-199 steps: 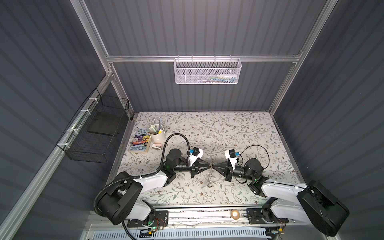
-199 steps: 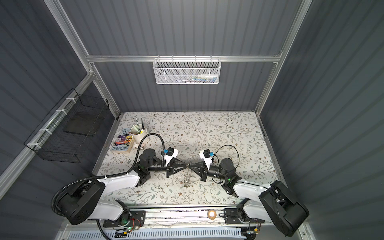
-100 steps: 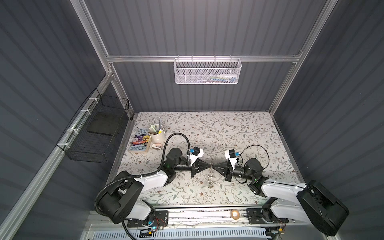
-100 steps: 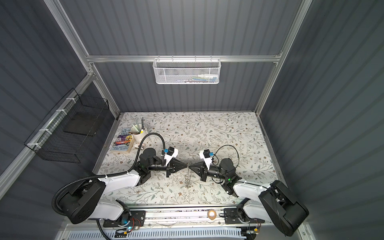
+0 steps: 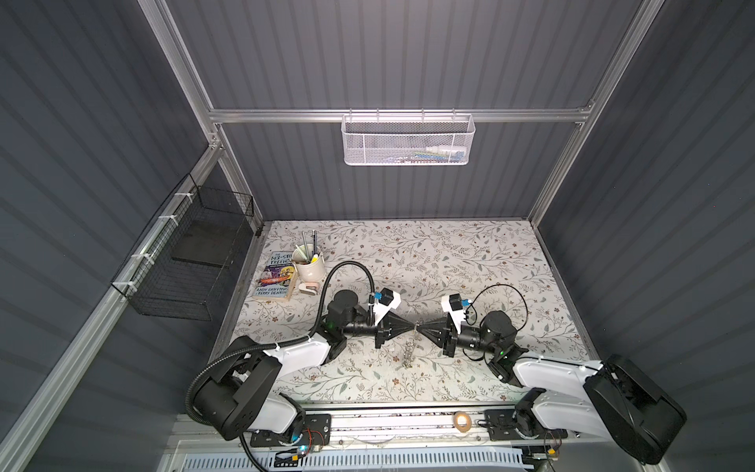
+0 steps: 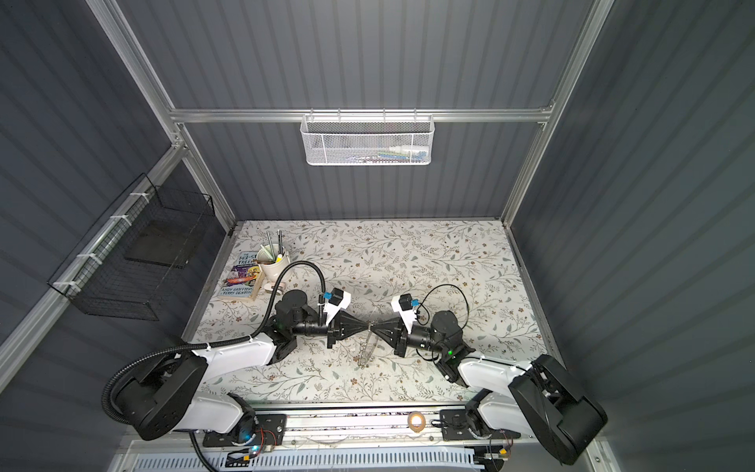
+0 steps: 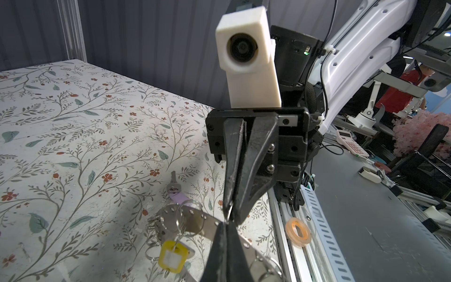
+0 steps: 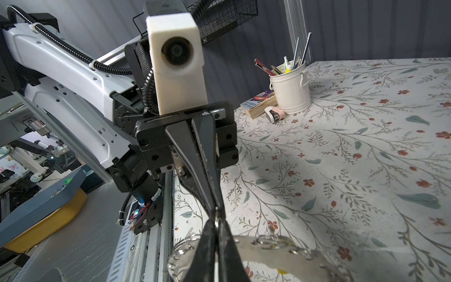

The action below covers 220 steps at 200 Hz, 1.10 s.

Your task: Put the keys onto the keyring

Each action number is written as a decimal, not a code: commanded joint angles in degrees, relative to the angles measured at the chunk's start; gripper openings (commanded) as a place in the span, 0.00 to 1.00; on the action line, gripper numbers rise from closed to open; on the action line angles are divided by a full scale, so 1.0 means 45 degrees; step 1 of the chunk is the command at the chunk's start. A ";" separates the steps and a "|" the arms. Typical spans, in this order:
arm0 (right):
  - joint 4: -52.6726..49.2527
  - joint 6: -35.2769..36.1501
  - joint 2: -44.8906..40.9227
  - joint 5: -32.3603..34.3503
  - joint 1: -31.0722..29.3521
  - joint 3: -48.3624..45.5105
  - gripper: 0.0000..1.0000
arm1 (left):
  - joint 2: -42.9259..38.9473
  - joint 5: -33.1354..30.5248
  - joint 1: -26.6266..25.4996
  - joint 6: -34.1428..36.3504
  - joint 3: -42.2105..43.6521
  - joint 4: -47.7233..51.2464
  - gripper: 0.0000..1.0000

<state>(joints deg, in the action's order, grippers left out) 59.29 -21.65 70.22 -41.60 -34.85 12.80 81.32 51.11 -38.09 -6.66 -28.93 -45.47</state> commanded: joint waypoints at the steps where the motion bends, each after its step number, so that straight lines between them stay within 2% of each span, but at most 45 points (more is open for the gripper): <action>1: -0.0377 0.0102 -0.0068 -0.0146 0.0025 0.0370 0.11 | -0.0034 0.0284 -0.0052 0.0366 -0.0454 -0.0079 0.00; 41: -0.0733 0.0142 -0.0066 -0.0102 0.0023 0.0484 0.12 | 0.0076 0.0335 -0.0052 0.0248 -0.0449 -0.0303 0.00; 75: -0.0748 0.0144 -0.0186 0.0133 0.0020 0.0418 0.00 | 0.0102 0.0349 -0.0051 0.0325 -0.0451 -0.0191 0.00; 113: -0.1124 0.0216 -0.0365 0.0549 0.0025 0.0436 0.00 | 0.0145 -0.0064 -0.0042 0.0152 -0.0528 -0.0129 0.00; 128: -0.1400 0.0364 -0.0563 0.0820 0.0029 0.0427 0.00 | -0.0052 -0.0579 -0.0052 -0.0069 -0.0450 -0.0205 0.26; 165: -0.1553 0.0287 -0.0810 0.1251 0.0136 0.0432 0.00 | -0.1339 -0.2066 -0.0033 -0.0854 0.0060 -0.0593 0.56; 173: -0.1571 0.0227 -0.0930 0.1386 0.0131 0.0442 0.00 | -0.1737 -0.2588 -0.0033 -0.1013 0.0184 -0.0388 0.69; 192: -0.2101 0.0289 -0.1279 0.1911 0.0162 0.0475 0.00 | -0.2994 -0.3989 -0.0013 -0.1269 0.0363 0.0862 0.81; 202: -0.2444 0.0384 -0.1855 0.2264 0.0159 0.0458 0.00 | -0.3671 -0.4640 -0.0013 -0.1340 0.0431 0.1696 0.99; 220: -0.3188 0.0628 -0.2467 0.2832 0.0148 0.0486 0.00 | -0.4801 -0.5819 -0.0013 -0.1498 0.0511 0.3425 1.00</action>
<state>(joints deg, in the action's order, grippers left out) 47.88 -20.32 62.61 -32.99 -34.37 13.74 64.84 34.50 -38.09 -11.75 -27.94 -40.51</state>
